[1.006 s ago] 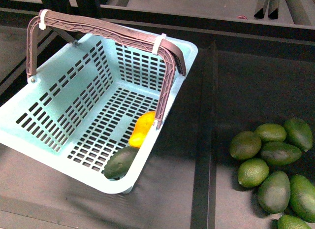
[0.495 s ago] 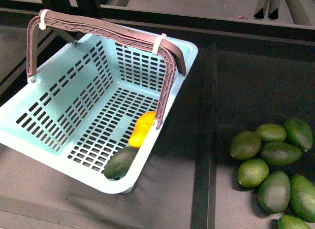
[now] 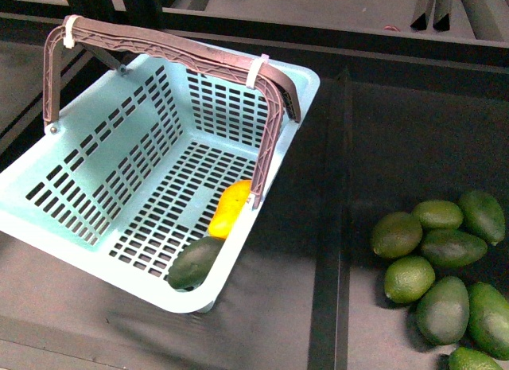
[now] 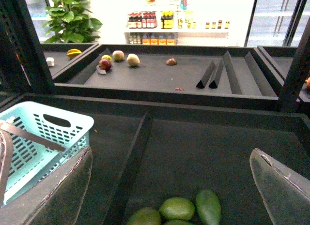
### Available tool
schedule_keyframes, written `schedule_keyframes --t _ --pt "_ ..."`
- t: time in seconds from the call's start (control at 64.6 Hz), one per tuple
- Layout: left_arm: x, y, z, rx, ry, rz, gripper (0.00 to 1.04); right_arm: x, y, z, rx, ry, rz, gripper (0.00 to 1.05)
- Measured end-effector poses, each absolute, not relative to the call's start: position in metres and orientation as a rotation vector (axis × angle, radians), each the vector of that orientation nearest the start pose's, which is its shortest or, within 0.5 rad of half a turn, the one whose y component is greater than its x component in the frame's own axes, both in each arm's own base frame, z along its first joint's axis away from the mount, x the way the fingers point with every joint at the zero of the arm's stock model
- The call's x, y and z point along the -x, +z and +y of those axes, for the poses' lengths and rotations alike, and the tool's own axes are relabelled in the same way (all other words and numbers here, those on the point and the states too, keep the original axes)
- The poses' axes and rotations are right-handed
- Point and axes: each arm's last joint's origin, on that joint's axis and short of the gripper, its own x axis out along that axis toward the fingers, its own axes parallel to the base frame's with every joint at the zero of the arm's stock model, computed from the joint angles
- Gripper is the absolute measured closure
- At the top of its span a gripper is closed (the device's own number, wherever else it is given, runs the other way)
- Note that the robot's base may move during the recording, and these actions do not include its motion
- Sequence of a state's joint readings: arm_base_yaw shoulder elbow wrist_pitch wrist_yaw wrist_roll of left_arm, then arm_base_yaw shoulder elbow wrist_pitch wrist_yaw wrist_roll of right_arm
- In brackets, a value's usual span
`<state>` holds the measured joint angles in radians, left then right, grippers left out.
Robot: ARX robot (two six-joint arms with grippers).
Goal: Pick mango and avocado into basket
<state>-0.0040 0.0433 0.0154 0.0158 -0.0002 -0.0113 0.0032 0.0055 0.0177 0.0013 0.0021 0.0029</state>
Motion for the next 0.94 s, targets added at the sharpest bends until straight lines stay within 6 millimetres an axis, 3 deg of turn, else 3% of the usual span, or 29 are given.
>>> schedule_keyframes --t 0.542,0.65,0.914,0.945 --pt "-0.0971 0.1685 -0.0004 0.011 -0.004 -0.011 1.03 -0.0969 0.1692 0.0003 -0.003 0.001 -0.014 0.09" --pt "-0.0971 0.1684 -0.0004 0.011 -0.004 -0.01 0.7 -0.0969 0.1692 0.0003 -0.003 0.001 -0.014 0.09" --pt "-0.0971 0.1684 -0.0004 0.011 -0.004 -0.01 0.08 -0.0969 0.1692 0.0003 -0.003 0.001 -0.014 0.09" --pt "-0.0971 0.1684 -0.0004 0.01 -0.004 -0.01 0.08 -0.0969 0.1692 0.0003 -0.003 0.001 -0.014 0.09"
